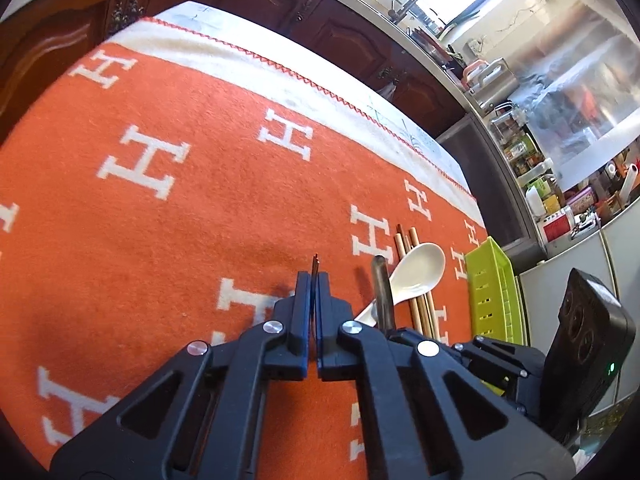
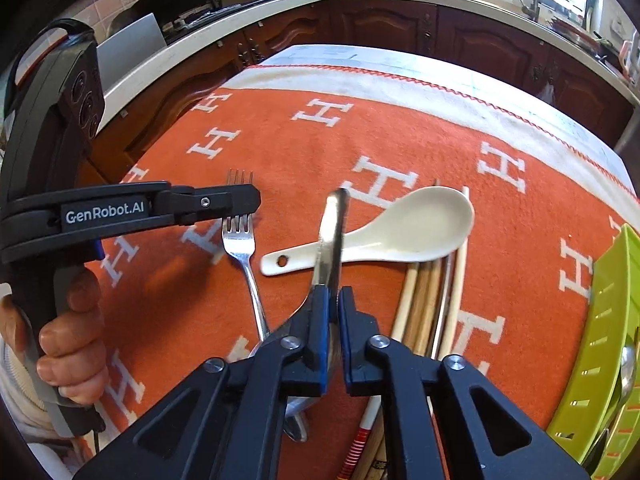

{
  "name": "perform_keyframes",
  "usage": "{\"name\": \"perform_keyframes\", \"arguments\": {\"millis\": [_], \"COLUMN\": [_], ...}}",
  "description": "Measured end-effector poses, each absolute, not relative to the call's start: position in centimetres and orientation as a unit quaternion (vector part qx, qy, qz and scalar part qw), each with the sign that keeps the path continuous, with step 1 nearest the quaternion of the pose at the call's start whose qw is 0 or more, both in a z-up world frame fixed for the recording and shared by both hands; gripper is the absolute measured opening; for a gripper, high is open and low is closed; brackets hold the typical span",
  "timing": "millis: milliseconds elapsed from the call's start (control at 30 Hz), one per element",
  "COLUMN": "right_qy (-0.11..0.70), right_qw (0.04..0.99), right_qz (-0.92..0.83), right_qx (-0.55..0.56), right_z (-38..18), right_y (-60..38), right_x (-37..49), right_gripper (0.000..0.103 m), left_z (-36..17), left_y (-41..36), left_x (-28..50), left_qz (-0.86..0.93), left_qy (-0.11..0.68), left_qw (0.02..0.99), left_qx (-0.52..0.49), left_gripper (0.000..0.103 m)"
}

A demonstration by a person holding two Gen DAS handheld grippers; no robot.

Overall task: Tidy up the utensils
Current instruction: 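Carry the steel spoon into the green tray with the right tool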

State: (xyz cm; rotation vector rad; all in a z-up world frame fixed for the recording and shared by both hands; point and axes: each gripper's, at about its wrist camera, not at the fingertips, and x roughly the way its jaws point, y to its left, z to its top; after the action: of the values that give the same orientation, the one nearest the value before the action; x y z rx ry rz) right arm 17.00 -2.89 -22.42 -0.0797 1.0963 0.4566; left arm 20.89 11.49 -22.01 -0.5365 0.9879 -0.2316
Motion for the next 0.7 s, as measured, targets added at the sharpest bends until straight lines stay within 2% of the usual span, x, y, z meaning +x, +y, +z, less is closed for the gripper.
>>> {"name": "perform_keyframes", "arguments": {"millis": [400, 700], "right_qy": [0.484, 0.450], "right_qw": [0.851, 0.877], "right_qz": [0.200, 0.162], "right_qx": [0.029, 0.045], "right_z": [-17.7, -12.7], "right_y": [-7.3, -12.3], "right_x": [14.7, 9.4], "right_gripper": [0.000, 0.000], "left_z": [-15.8, -10.5], "left_y": [10.7, 4.7], "left_x": [17.3, 14.7], "left_qz": [-0.158, -0.234], "left_qy": [0.438, 0.433], "left_qw": [0.860, 0.858], "left_qx": [-0.207, -0.149], "left_gripper": [0.000, 0.000]}}
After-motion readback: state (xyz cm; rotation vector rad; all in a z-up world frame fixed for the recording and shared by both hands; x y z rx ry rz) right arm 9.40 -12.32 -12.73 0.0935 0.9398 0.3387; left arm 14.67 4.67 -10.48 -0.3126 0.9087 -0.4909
